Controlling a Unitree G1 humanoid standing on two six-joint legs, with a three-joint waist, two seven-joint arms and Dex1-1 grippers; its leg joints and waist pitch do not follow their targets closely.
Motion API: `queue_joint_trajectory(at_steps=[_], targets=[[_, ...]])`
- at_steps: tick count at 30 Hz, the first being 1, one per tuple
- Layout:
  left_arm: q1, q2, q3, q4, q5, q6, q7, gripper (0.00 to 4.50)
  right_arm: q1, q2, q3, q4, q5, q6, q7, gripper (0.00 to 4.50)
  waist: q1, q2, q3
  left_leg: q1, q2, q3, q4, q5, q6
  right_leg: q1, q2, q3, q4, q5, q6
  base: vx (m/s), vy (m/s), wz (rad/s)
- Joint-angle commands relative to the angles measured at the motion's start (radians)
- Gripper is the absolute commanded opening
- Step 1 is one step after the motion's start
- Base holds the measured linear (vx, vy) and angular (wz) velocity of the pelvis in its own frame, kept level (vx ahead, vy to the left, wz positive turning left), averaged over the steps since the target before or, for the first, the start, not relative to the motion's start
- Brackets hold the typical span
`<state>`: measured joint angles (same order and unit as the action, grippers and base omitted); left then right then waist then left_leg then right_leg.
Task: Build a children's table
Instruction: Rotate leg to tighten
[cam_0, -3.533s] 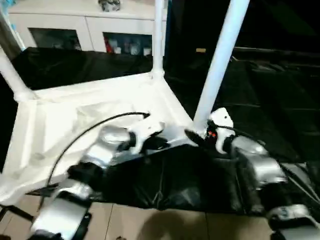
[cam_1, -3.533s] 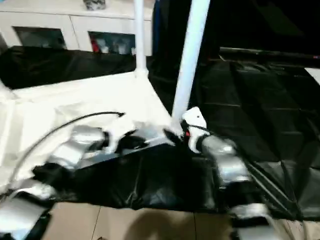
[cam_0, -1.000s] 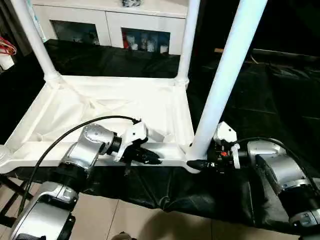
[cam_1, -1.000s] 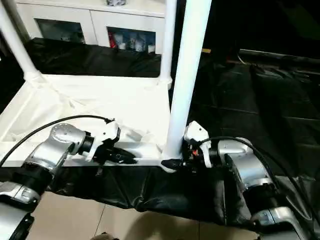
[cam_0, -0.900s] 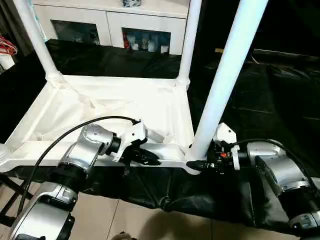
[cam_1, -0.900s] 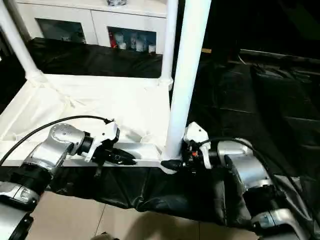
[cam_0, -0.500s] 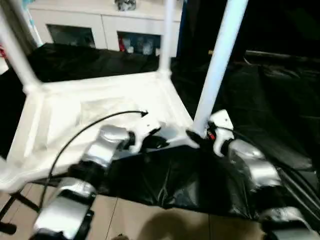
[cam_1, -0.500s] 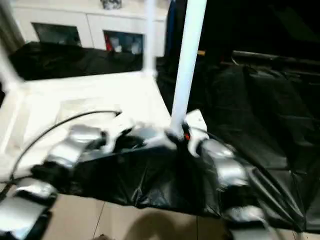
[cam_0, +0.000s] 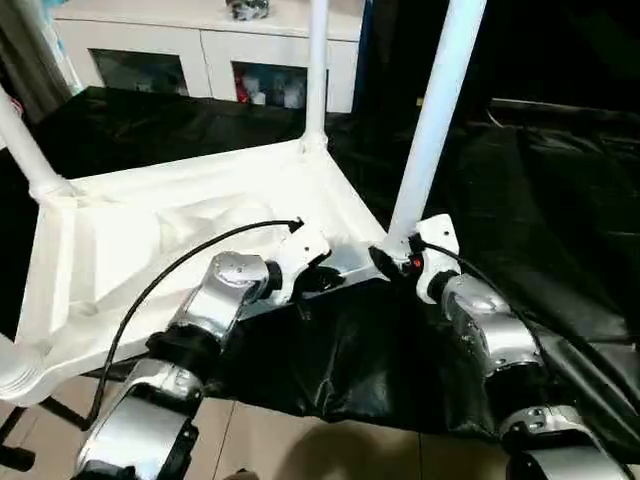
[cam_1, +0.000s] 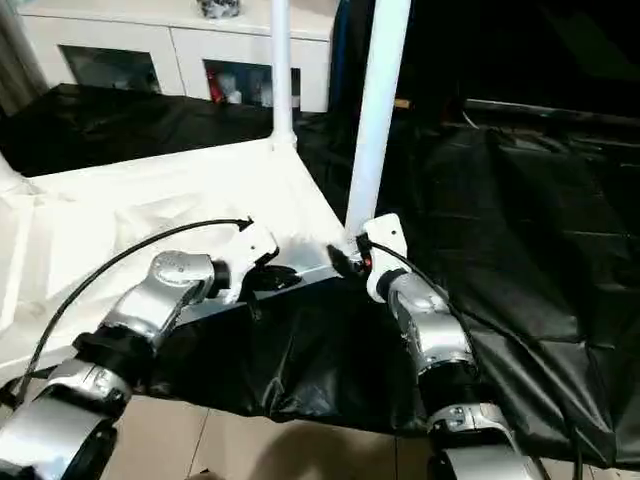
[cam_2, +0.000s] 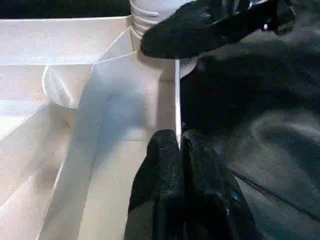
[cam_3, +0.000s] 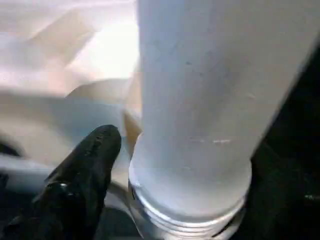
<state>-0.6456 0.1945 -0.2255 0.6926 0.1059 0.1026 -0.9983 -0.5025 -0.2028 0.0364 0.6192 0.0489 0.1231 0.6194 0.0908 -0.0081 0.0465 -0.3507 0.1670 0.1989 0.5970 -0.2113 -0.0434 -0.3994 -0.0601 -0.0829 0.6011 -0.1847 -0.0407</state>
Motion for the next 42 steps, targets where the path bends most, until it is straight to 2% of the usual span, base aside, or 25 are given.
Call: queue_joint_trajectory(at_steps=[1, 3, 5, 7, 10, 14, 18, 19, 22, 23, 27, 30, 31, 32, 33, 34, 36, 37, 38, 42], targets=[[0.009, -0.029, -0.049, -0.036, -0.060, -0.054, -0.099, 0.00, 0.010, 0.000, 0.087, -0.046, 0.021, -0.016, 0.155, 3.76, 0.005, -0.010, -0.057, 0.000, 0.074, -0.033, -0.067, -0.090, 0.101, 0.059, -0.112, 0.067, -0.067, -0.146, -0.206, 0.000, 0.000, 0.00], [0.009, -0.018, -0.050, -0.035, -0.062, -0.059, -0.119, 0.00, 0.015, -0.022, 0.093, -0.059, 0.027, -0.018, 0.202, 3.76, 0.010, -0.008, -0.056, 0.002, 0.074, -0.031, -0.067, -0.099, 0.101, 0.057, -0.112, 0.064, -0.070, -0.170, -0.202, 0.000, 0.000, 0.00], [0.005, 0.017, -0.048, -0.029, -0.079, -0.068, -0.195, 0.00, 0.039, -0.102, 0.119, -0.115, 0.058, -0.018, 0.372, 3.76, 0.018, -0.009, -0.055, 0.002, 0.077, -0.030, -0.066, -0.101, 0.104, 0.058, -0.111, 0.061, -0.071, -0.192, -0.192, 0.000, 0.000, 0.00], [0.003, 0.029, -0.048, -0.027, -0.083, -0.069, -0.218, 0.00, 0.046, -0.125, 0.127, -0.130, 0.066, -0.017, 0.420, 3.76, 0.024, -0.006, -0.057, 0.002, 0.080, -0.030, -0.065, -0.097, 0.108, 0.056, -0.110, 0.060, -0.069, -0.197, -0.188, 0.000, 0.000, 0.00], [0.005, 0.070, -0.043, -0.035, -0.100, -0.064, -0.320, 0.00, 0.063, -0.189, 0.152, -0.183, 0.109, 0.007, 0.585, 3.76, 0.032, -0.010, -0.057, 0.002, 0.081, -0.030, -0.065, -0.100, 0.109, 0.055, -0.111, 0.058, -0.068, -0.196, -0.186, 0.000, 0.000, 0.00], [0.002, 0.101, -0.048, -0.031, -0.101, -0.071, -0.369, 0.00, 0.072, -0.219, 0.178, -0.210, 0.109, -0.001, 0.663, 3.43, 0.040, -0.010, -0.058, 0.000, 0.083, -0.031, -0.064, -0.084, 0.113, 0.054, -0.113, 0.057, -0.065, -0.180, -0.191, 0.000, 0.000, 0.00], [0.002, 0.121, -0.054, -0.037, -0.107, -0.065, -0.404, 0.00, 0.074, -0.227, 0.197, -0.222, 0.108, 0.000, 0.692, 3.08, 0.047, -0.012, -0.058, 0.002, 0.084, -0.031, -0.064, -0.081, 0.104, 0.052, -0.114, 0.057, -0.064, -0.192, -0.188, 0.000, 0.000, 0.00], [0.002, 0.125, -0.053, -0.037, -0.107, -0.066, -0.407, 0.00, 0.075, -0.226, 0.201, -0.224, 0.107, 0.002, 0.697, 3.00, 0.049, -0.015, -0.058, 0.001, 0.083, -0.031, -0.064, -0.081, 0.102, 0.053, -0.115, 0.056, -0.064, -0.192, -0.188, 0.000, 0.000, 0.00], [0.000, 0.128, -0.045, -0.034, -0.110, -0.068, -0.409, 0.00, 0.080, -0.220, 0.210, -0.226, 0.104, 0.002, 0.700, 2.84, 0.051, -0.013, -0.058, 0.001, 0.083, -0.032, -0.065, -0.078, 0.096, 0.053, -0.115, 0.056, -0.063, -0.190, -0.187, 0.000, 0.000, 0.00], [0.000, 0.123, -0.039, -0.033, -0.113, -0.065, -0.400, 0.00, 0.084, -0.211, 0.210, -0.227, 0.103, 0.001, 0.688, 2.74, 0.052, -0.011, -0.059, 0.001, 0.084, -0.032, -0.065, -0.072, 0.095, 0.053, -0.115, 0.056, -0.062, -0.177, -0.190, 0.000, 0.000, 0.00], [-0.001, 0.091, -0.025, -0.023, -0.106, -0.064, -0.327, 0.00, 0.087, -0.166, 0.186, -0.206, 0.092, -0.016, 0.589, 2.71, 0.051, -0.012, -0.059, 0.001, 0.082, -0.032, -0.065, -0.074, 0.090, 0.053, -0.115, 0.056, -0.063, -0.176, -0.189, 0.000, 0.000, 0.00], [-0.012, 0.062, -0.019, -0.001, -0.087, -0.054, -0.243, 0.00, 0.077, -0.120, 0.161, -0.165, 0.070, -0.019, 0.473, 2.69, 0.045, -0.013, -0.054, 0.002, 0.078, -0.033, -0.068, -0.109, 0.067, 0.052, -0.116, 0.055, -0.075, -0.253, -0.172, 0.000, 0.000, 0.00], [-0.025, 0.030, -0.013, 0.022, -0.070, -0.040, -0.166, 0.00, 0.064, -0.075, 0.138, -0.119, 0.047, -0.022, 0.356, 2.69, 0.044, -0.014, -0.054, 0.004, 0.078, -0.033, -0.069, -0.119, 0.060, 0.053, -0.118, 0.055, -0.080, -0.292, -0.160, 0.000, 0.000, 0.00], [-0.025, 0.029, -0.013, 0.022, -0.070, -0.039, -0.164, 0.00, 0.064, -0.074, 0.138, -0.119, 0.047, -0.022, 0.354, 2.69, 0.040, -0.013, -0.051, 0.004, 0.077, -0.034, -0.071, -0.124, 0.054, 0.049, -0.116, 0.055, -0.082, -0.312, -0.154, 0.000, 0.000, 0.00], [-0.035, 0.000, -0.010, 0.037, -0.062, -0.024, -0.111, 0.00, 0.052, -0.038, 0.118, -0.083, 0.033, -0.016, 0.255, 2.69, 0.035, -0.013, -0.052, 0.009, 0.078, -0.037, -0.074, -0.131, 0.039, 0.050, -0.117, 0.054, -0.084, -0.336, -0.149, 0.000, 0.000, 0.00], [-0.037, -0.004, -0.010, 0.040, -0.059, -0.022, -0.102, 0.00, 0.050, -0.032, 0.115, -0.078, 0.032, -0.013, 0.243, 2.69, 0.032, -0.012, -0.052, 0.010, 0.079, -0.037, -0.075, -0.133, 0.035, 0.049, -0.117, 0.055, -0.086, -0.338, -0.150, 0.000, 0.000, 0.00], [-0.065, -0.078, -0.007, 0.078, -0.025, 0.024, 0.061, 0.00, 0.022, 0.072, 0.072, -0.005, 0.014, 0.025, 0.009, 2.69, 0.024, -0.012, -0.052, 0.012, 0.079, -0.036, -0.075, -0.130, 0.028, 0.047, -0.117, 0.058, -0.083, -0.312, -0.161, 0.000, 0.000, 0.00], [-0.071, -0.097, -0.002, 0.087, -0.020, 0.036, 0.108, 0.00, 0.017, 0.098, 0.067, 0.005, 0.011, 0.036, -0.037, 2.69, 0.020, -0.011, -0.050, 0.013, 0.079, -0.037, -0.077, -0.137, 0.022, 0.045, -0.116, 0.058, -0.085, -0.321, -0.163, 0.000, 0.000, 0.00], [-0.071, -0.099, -0.001, 0.087, -0.020, 0.036, 0.110, 0.00, 0.017, 0.100, 0.067, 0.005, 0.011, 0.037, -0.039, 2.69, 0.018, -0.012, -0.052, 0.012, 0.077, -0.039, -0.077, -0.140, 0.018, 0.051, -0.118, 0.057, -0.086, -0.330, -0.160, 0.000, 0.000, 0.00], [-0.067, -0.136, -0.006, 0.076, -0.020, 0.043, 0.137, 0.00, 0.025, 0.169, 0.076, -0.023, 0.018, 0.026, -0.040, 2.69, 0.022, -0.011, -0.053, 0.008, 0.075, -0.037, -0.074, -0.130, 0.047, 0.053, -0.119, 0.058, -0.086, -0.307, -0.148, 0.000, 0.000, 0.00]])
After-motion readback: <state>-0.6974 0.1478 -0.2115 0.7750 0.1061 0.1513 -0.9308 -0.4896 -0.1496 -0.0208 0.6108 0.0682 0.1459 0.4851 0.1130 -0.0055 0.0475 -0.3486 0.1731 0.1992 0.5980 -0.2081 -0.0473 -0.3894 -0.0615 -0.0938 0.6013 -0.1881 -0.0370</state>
